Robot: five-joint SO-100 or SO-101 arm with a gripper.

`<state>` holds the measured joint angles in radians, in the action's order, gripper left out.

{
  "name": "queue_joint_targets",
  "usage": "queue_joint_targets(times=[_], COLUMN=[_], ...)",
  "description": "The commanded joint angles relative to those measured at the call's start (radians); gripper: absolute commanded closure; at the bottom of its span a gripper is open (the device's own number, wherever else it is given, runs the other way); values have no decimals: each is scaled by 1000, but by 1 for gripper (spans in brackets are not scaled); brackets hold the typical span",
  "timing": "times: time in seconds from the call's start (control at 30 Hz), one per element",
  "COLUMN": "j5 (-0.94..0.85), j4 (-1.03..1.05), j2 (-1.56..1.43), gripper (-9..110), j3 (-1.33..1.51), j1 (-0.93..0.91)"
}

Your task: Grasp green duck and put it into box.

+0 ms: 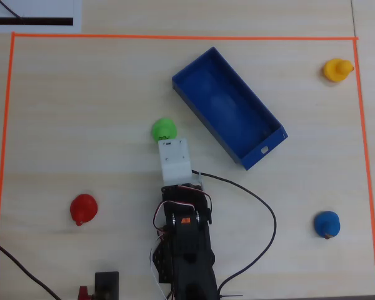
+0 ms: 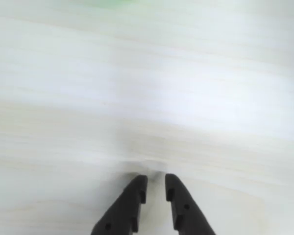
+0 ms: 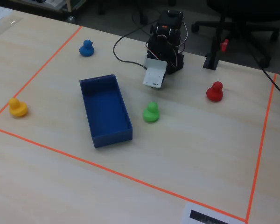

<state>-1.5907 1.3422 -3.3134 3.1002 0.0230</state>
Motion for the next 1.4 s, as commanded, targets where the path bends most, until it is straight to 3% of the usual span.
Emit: queue_joint_targets(times=[0.0, 0.73, 0.83, 1.07, 1.37], j5=[-8, -8, -8, -32, -28], j4=[6, 6, 5, -17, -84], j2=[2, 2, 2, 2, 192], gripper=[99, 96, 101, 101, 99], j3=[11, 11, 11, 8, -284], j1=[-15, -15, -15, -26, 8])
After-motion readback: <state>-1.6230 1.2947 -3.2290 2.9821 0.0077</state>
